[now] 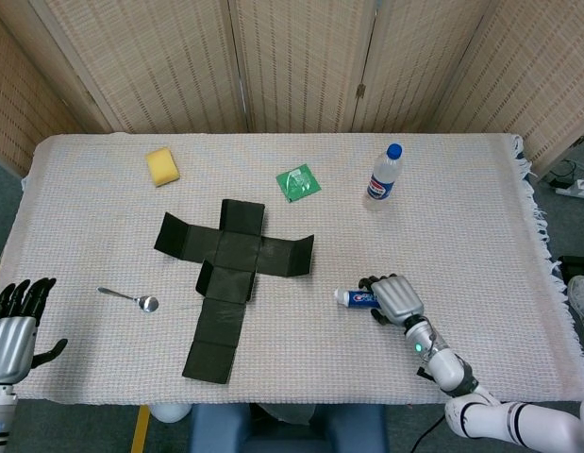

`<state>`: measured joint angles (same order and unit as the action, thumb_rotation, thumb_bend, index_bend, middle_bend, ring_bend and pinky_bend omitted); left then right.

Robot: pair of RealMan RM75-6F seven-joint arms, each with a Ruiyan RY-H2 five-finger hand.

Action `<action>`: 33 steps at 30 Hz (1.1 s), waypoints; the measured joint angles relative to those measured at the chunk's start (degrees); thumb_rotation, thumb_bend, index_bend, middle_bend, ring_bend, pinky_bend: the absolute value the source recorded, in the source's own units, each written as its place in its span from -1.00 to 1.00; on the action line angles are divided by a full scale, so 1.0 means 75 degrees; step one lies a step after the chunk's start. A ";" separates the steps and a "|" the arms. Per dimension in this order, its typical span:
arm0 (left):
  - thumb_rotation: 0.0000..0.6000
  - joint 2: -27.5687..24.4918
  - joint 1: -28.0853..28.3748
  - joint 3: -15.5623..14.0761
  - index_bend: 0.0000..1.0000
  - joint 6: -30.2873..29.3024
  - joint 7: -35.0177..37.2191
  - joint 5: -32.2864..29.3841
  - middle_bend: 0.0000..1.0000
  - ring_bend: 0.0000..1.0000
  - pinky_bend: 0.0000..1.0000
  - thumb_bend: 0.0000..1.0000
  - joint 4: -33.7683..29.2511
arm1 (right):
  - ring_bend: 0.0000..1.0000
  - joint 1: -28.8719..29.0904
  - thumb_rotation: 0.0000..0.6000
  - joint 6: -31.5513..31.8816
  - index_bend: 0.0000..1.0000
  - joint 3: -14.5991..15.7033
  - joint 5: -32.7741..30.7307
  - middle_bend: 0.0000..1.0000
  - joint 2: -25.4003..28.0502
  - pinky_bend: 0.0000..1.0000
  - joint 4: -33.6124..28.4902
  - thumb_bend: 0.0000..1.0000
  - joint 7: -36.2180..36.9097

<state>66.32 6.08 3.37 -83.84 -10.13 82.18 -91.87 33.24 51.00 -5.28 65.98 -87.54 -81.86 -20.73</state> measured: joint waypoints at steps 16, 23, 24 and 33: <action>1.00 -0.0025 0.0261 0.0033 -0.80 0.0097 0.0025 0.0393 -0.74 -0.79 -1.00 -0.51 0.0084 | 0.13 0.0467 1.00 -0.0344 0.04 -0.0014 0.0097 0.02 -0.0082 0.09 -0.0047 0.75 -0.0138; 1.00 -0.0144 0.0778 0.0052 -0.62 0.0384 -0.0020 0.1068 -0.51 -0.56 -0.92 -0.50 0.0059 | 0.18 0.0972 1.00 -0.0739 0.10 -0.0229 0.0375 0.07 0.0321 0.15 -0.0633 0.95 -0.0012; 1.00 -0.0157 0.0883 0.0059 -0.59 0.0426 -0.0024 0.1218 -0.46 -0.51 -0.84 -0.50 0.0063 | 0.18 0.1056 1.00 -0.0808 0.10 -0.0277 0.0389 0.07 0.0398 0.15 -0.0728 0.95 -0.0007; 1.00 -0.0170 0.2034 0.0083 -0.60 0.1007 0.0122 0.2576 0.15 0.14 0.18 -0.01 0.0155 | 0.19 0.2173 1.00 -0.1655 0.10 -0.0817 -0.0028 0.07 0.1243 0.15 -0.1754 0.96 -0.0440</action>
<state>65.05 21.33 3.99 -76.28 -9.22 101.50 -90.70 49.54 38.59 -11.40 65.77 -78.22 -95.01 -24.03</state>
